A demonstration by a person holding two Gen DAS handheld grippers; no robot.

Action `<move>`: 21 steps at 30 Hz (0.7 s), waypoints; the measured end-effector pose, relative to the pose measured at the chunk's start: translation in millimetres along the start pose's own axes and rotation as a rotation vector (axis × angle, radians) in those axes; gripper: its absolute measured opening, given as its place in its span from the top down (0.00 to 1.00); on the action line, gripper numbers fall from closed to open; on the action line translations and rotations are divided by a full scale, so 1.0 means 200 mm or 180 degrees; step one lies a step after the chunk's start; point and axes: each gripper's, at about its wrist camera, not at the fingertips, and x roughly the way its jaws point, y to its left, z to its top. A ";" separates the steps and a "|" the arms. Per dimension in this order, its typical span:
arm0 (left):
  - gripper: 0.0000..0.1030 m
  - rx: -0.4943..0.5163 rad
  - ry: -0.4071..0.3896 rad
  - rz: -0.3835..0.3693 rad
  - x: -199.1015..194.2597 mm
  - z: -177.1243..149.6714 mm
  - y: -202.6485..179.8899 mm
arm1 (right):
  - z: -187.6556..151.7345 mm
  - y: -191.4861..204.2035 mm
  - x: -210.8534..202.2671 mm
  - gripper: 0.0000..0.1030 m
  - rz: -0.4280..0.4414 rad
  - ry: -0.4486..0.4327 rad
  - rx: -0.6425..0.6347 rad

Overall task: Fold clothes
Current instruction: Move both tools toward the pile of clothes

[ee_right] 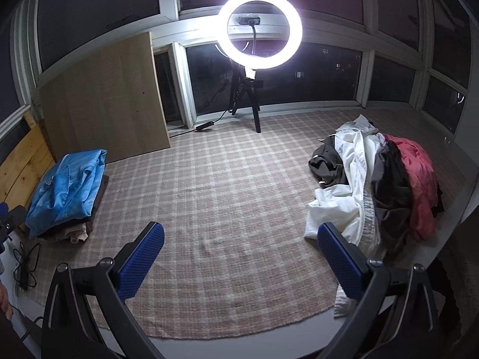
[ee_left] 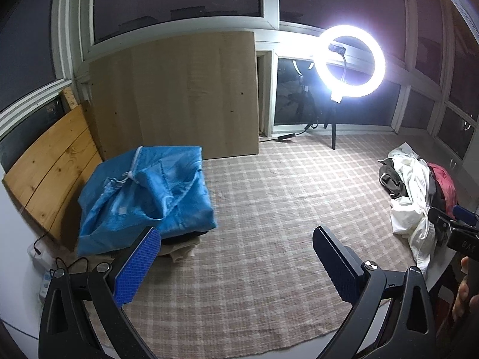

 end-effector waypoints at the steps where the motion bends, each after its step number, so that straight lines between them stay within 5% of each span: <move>1: 0.01 0.0001 0.0001 0.0002 0.00 0.00 -0.02 | 0.01 -0.02 0.01 0.00 0.0003 0.0000 -0.0001; 21: 0.01 0.0130 0.0017 -0.0031 0.18 0.23 -0.55 | 0.18 -0.68 0.15 0.00 -0.0113 -0.0098 0.0186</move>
